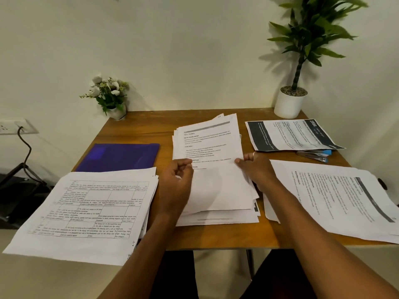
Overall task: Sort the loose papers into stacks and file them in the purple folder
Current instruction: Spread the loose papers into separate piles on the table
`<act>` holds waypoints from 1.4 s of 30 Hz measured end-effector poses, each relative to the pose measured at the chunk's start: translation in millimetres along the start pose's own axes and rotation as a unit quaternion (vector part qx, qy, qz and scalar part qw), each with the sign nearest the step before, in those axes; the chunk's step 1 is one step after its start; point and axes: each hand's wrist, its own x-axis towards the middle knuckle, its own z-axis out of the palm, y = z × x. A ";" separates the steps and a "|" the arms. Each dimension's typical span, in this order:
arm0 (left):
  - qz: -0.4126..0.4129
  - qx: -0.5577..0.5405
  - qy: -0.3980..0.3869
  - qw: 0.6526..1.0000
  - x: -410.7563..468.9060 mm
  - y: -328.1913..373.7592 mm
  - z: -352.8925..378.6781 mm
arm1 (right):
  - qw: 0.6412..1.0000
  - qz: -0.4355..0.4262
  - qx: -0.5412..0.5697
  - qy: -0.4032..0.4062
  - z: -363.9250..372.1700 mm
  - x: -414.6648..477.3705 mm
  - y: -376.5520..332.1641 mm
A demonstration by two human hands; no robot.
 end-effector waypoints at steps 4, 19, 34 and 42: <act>-0.033 0.089 0.023 0.995 20.4 -10.6 5.5 | 1.000 -0.012 -0.025 -0.012 -18.7 -2.8 1.6; 0.028 0.313 -0.053 0.948 9.2 -43.5 21.4 | 0.987 0.055 0.026 0.148 -62.1 3.3 22.7; 0.010 0.222 -0.123 0.967 6.1 -34.4 20.4 | 0.995 0.071 0.038 0.066 -54.1 -9.2 19.8; -0.048 0.073 -0.053 0.995 7.4 -35.4 9.7 | 0.994 0.039 0.061 0.079 -50.6 -13.9 14.5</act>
